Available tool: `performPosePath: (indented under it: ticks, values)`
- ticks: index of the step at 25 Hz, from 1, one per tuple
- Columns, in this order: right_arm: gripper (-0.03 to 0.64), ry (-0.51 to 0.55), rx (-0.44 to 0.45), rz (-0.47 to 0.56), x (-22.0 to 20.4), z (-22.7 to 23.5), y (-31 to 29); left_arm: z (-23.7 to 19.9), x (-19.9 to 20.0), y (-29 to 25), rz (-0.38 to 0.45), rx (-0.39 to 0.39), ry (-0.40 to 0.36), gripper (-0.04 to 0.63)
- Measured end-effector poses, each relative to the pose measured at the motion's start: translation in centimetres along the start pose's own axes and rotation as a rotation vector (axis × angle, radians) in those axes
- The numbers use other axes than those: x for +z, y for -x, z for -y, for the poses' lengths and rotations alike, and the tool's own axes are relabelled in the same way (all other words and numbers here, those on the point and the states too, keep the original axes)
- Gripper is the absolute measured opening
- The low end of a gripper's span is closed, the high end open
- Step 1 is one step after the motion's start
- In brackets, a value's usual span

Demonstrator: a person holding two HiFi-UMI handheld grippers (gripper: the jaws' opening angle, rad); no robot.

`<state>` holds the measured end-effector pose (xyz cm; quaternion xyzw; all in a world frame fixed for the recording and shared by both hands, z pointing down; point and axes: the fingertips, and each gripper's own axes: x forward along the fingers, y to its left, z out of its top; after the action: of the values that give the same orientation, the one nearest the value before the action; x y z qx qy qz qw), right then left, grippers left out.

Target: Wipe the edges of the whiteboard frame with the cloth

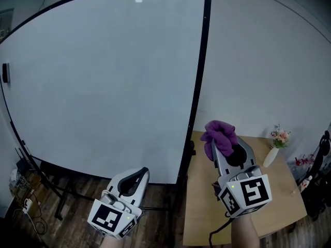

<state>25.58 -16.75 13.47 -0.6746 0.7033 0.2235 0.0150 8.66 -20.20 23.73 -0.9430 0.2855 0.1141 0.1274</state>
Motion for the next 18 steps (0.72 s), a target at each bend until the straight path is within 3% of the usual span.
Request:
performPosePath:
  ticks: [18]
  values:
    - [0.089, -0.001, -0.154, 0.022, 5.6, 3.2, -10.4, -6.6, -1.8, -3.7, 0.037, -0.168, 0.022, 0.017]
